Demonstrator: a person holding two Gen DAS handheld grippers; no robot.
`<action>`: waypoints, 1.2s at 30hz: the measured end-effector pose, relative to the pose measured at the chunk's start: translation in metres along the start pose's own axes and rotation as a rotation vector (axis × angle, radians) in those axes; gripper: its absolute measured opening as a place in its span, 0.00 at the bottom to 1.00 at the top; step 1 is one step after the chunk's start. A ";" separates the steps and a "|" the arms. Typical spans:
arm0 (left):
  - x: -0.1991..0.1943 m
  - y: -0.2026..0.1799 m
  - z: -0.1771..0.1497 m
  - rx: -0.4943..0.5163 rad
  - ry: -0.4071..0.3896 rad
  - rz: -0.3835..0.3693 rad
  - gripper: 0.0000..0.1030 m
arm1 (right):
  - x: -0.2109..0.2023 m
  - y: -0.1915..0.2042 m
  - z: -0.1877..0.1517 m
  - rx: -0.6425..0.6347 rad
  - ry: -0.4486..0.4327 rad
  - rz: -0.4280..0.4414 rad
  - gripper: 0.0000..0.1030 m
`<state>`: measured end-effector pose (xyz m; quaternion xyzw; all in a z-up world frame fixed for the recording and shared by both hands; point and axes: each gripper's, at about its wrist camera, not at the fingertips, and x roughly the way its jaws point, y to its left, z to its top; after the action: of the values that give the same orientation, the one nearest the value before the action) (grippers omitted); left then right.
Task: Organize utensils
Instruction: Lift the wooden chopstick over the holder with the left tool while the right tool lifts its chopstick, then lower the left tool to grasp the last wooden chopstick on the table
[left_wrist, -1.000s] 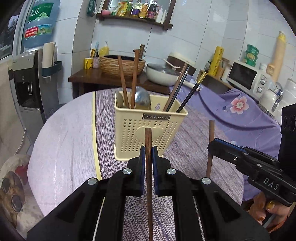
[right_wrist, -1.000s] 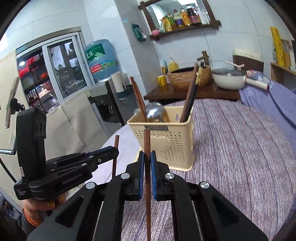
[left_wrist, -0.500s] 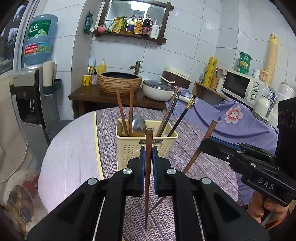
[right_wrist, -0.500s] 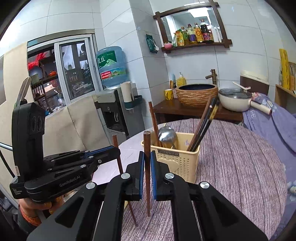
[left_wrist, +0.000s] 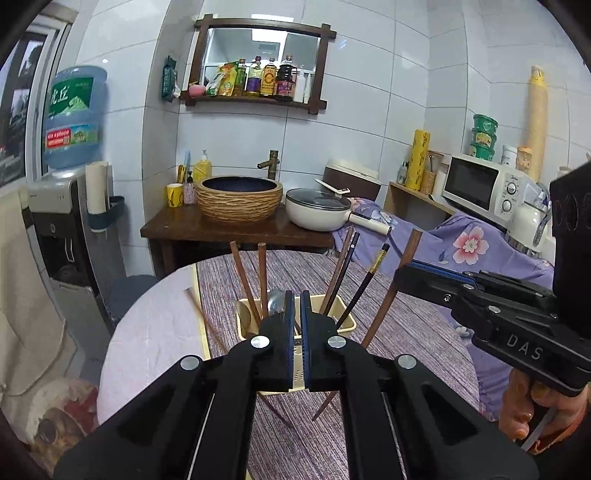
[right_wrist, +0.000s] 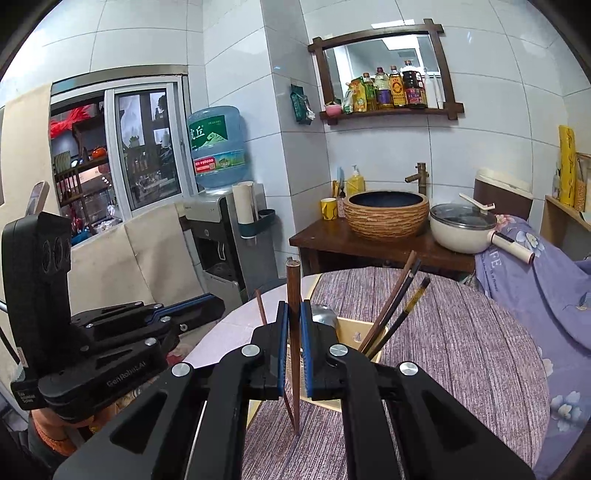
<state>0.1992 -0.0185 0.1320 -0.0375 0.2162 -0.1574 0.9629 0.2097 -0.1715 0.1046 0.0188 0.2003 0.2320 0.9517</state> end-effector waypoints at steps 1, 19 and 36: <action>0.002 0.008 -0.004 -0.030 0.001 0.006 0.03 | 0.002 -0.003 -0.004 0.011 0.008 0.000 0.07; 0.162 0.186 -0.091 -0.305 0.401 0.388 0.51 | -0.008 0.010 -0.028 -0.035 -0.021 -0.023 0.07; 0.253 0.178 -0.116 -0.306 0.446 0.597 0.26 | -0.010 0.000 -0.038 -0.013 -0.008 0.018 0.07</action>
<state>0.4177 0.0683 -0.1001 -0.0807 0.4421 0.1590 0.8791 0.1868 -0.1784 0.0734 0.0152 0.1948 0.2416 0.9505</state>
